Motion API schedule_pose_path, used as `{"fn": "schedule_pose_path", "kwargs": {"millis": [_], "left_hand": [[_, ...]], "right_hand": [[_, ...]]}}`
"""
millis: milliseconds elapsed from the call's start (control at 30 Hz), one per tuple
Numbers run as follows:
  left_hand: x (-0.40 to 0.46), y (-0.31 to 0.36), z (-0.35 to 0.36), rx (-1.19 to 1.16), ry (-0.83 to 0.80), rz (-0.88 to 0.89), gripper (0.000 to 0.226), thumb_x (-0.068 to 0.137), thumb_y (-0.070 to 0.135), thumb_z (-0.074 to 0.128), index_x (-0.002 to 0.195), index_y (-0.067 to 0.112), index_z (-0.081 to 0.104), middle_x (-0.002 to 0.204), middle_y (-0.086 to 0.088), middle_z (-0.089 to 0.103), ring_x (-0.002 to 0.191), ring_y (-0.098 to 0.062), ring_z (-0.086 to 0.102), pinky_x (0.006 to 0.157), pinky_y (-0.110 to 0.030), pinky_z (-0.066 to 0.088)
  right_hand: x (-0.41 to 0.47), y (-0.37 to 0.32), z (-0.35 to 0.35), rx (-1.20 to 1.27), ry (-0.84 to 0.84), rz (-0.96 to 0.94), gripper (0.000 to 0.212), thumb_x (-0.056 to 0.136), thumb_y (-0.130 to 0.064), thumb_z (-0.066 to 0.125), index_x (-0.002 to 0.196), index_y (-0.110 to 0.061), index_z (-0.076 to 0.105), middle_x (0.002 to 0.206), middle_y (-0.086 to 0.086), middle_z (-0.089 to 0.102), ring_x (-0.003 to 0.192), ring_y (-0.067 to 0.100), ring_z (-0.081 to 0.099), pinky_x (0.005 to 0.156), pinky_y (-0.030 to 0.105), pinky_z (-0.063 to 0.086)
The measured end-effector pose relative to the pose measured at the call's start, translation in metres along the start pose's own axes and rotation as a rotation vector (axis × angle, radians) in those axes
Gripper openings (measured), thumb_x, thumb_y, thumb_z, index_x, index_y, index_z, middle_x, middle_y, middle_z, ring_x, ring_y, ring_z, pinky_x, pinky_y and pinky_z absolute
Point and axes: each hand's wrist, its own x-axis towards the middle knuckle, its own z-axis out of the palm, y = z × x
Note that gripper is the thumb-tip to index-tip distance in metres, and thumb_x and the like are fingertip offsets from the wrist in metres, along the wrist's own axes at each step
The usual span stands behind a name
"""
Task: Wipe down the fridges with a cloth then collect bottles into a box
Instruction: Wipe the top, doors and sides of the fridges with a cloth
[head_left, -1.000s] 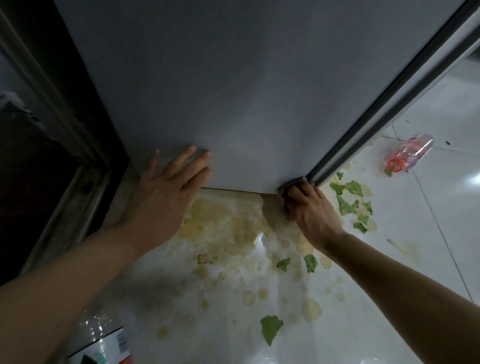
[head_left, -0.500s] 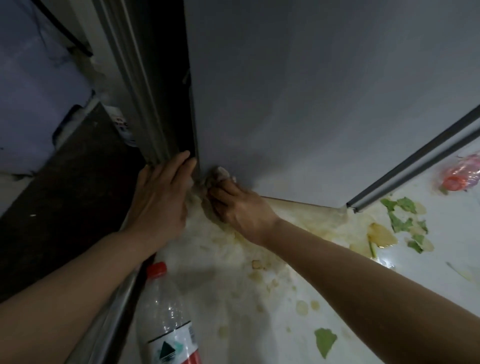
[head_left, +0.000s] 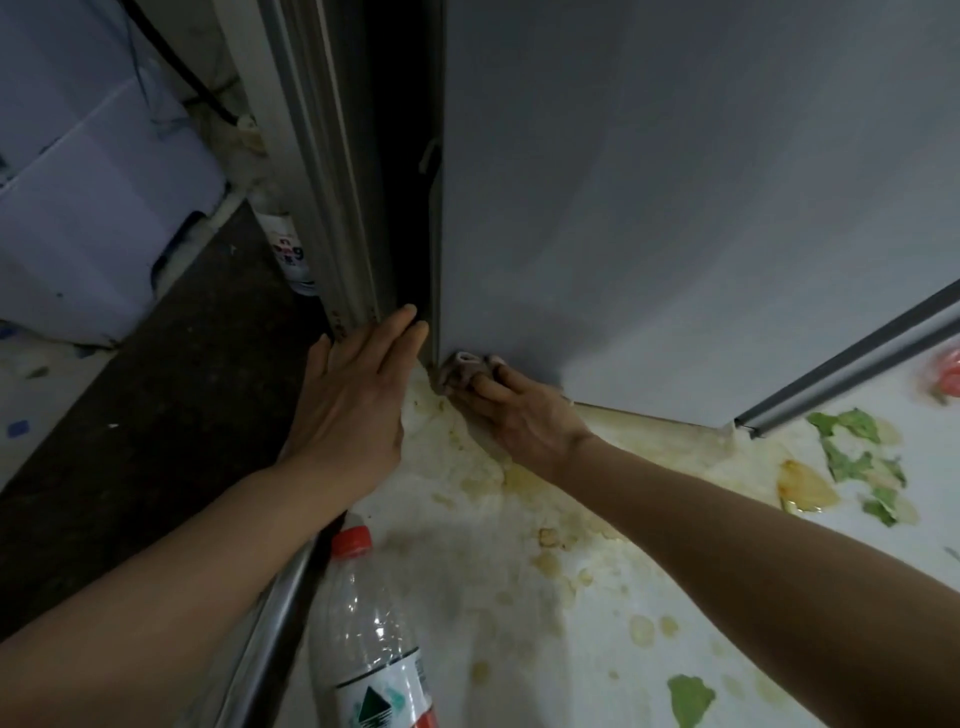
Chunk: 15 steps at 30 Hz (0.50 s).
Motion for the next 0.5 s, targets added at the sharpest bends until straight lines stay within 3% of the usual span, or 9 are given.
{"fn": "schedule_pose_path", "kwargs": {"millis": [133,333,433,500], "left_hand": [[0.001,0.017,-0.001,0.055,-0.019,0.058,0.085,0.077,0.009,0.063,0.148,0.018,0.017,0.156,0.004,0.011,0.138,-0.019,0.019,0.111,-0.05,0.019],[0.007,0.045,-0.001,0.046,-0.012,0.22,0.083,0.073,0.0,0.061,0.146,0.017,0.026,0.156,0.003,0.017,0.141,-0.017,0.018,0.111,-0.049,0.015],[0.016,0.068,0.001,0.032,0.002,0.325,0.082,0.075,-0.007,0.051,0.147,0.02,0.024,0.158,0.005,0.012,0.145,-0.015,0.01,0.113,-0.047,0.006],[0.025,0.081,0.0,0.06,0.045,0.425,0.077,0.073,-0.008,0.047,0.145,0.017,0.031,0.157,0.003,0.018,0.144,-0.017,0.016,0.112,-0.051,0.013]], "right_hand": [[-0.017,0.003,0.012,-0.025,-0.036,0.019,0.062,0.098,-0.018,0.032,0.151,-0.009,0.003,0.159,0.006,0.005,0.144,0.026,0.004,0.118,0.043,0.006],[-0.062,0.011,0.04,-0.061,-0.092,0.061,0.071,0.092,-0.014,0.054,0.151,-0.017,0.015,0.159,0.003,0.008,0.143,0.028,0.007,0.118,0.045,0.011],[-0.088,0.018,0.055,-0.062,-0.11,0.07,0.064,0.097,-0.014,0.044,0.152,-0.013,0.011,0.158,0.003,0.009,0.143,0.027,0.01,0.118,0.044,0.01],[-0.106,0.021,0.068,-0.062,-0.134,0.081,0.061,0.098,-0.012,0.033,0.152,-0.009,0.003,0.159,0.006,0.006,0.142,0.027,0.011,0.117,0.045,0.007]]}}
